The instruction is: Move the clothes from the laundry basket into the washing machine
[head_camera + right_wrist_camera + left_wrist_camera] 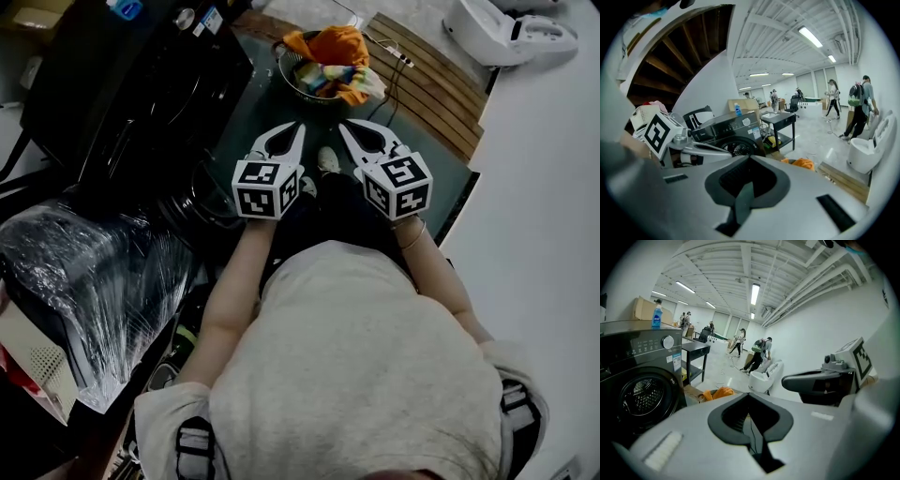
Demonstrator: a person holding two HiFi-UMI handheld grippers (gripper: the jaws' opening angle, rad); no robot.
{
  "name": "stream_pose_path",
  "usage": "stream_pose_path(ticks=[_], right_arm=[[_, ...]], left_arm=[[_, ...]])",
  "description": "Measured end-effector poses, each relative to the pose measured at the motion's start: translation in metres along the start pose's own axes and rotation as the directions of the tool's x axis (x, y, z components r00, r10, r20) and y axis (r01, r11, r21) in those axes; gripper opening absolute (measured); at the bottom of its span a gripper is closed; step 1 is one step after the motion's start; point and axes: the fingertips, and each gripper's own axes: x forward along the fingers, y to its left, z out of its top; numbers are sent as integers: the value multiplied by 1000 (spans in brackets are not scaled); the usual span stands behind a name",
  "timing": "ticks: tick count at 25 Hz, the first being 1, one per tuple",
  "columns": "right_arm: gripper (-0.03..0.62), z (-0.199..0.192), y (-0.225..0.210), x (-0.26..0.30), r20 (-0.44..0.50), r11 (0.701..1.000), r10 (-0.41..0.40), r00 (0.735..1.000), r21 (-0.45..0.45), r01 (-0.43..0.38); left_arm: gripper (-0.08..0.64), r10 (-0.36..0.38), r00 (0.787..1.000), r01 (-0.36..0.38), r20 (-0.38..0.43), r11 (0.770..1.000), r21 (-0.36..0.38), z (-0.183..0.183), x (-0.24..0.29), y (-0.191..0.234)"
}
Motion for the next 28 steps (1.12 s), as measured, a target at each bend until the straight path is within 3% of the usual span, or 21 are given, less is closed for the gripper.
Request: stream_pose_path(ticks=[8, 15, 22, 28], right_arm=[[8, 0, -37, 33, -26, 999, 40, 999, 7, -40], [8, 29, -99, 62, -40, 998, 57, 998, -13, -57], [8, 33, -139, 106, -100, 994, 106, 989, -27, -109], [9, 9, -170, 134, -148, 997, 72, 986, -16, -75]], left_arm=[[9, 43, 998, -43, -42, 999, 0, 9, 40, 28], [9, 56, 996, -59, -70, 998, -33, 34, 94, 41], [9, 113, 991, -119, -68, 988, -99, 47, 138, 64], [9, 77, 991, -90, -105, 989, -118, 30, 176, 74]])
